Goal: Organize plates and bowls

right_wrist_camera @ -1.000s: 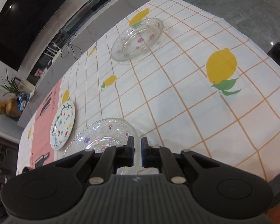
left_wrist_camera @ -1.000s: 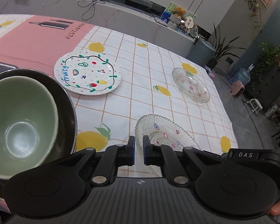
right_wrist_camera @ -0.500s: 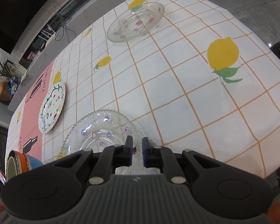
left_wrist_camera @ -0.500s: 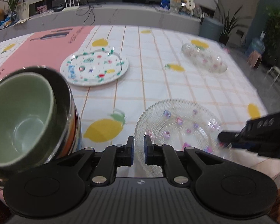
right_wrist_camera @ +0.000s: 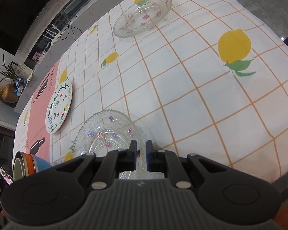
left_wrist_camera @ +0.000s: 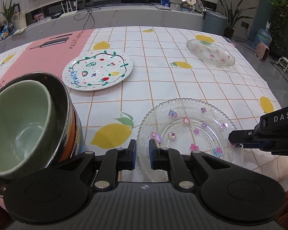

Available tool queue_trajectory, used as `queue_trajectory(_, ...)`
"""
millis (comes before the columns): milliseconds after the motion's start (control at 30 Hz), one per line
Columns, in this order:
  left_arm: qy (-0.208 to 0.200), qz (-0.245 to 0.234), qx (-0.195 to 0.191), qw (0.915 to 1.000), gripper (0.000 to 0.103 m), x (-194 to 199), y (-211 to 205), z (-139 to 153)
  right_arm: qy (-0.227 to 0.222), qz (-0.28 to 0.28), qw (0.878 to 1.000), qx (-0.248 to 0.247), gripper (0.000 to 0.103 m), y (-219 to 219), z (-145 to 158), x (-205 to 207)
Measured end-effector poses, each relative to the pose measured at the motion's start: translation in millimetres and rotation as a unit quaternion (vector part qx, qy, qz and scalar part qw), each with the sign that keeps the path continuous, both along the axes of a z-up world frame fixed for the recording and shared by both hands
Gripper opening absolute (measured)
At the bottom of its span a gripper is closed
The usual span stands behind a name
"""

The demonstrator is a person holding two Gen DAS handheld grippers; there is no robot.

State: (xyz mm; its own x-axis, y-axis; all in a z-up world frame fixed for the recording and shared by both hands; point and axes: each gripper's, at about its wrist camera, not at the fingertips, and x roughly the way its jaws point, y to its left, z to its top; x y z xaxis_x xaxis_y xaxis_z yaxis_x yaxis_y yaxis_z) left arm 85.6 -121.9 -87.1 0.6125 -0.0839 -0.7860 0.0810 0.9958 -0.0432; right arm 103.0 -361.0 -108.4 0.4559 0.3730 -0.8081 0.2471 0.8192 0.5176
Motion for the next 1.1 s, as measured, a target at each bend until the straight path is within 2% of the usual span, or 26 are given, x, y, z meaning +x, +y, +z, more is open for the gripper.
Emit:
queue_trajectory(233, 0.013, -0.006, -0.009, 0.9999, 0.014, 2, 4, 2, 0.000, 0.004, 1.000, 0.004, 0.011, 2, -1, 1)
queue_trajectory(367, 0.011, -0.009, -0.006, 0.9999, 0.018, 0, 4, 6, -0.016, 0.012, 0.999, -0.027, 0.012, 7, 6, 0)
queue_trajectory(467, -0.004, -0.018, -0.005, 0.9998, 0.025, -3, 2, 12, -0.032, 0.018, 0.998, -0.056, 0.024, 12, 11, -2)
queue_trajectory(733, -0.028, -0.037, -0.015, 0.9988, 0.034, -6, 1, 32, -0.084, 0.036, 0.989, -0.118, 0.037, 26, 26, -9)
queue_trajectory(1100, 0.000, -0.060, -0.058, 0.9965, 0.035, 17, 25, 66, -0.120, 0.061, 0.973, -0.186, 0.051, 54, 41, -7)
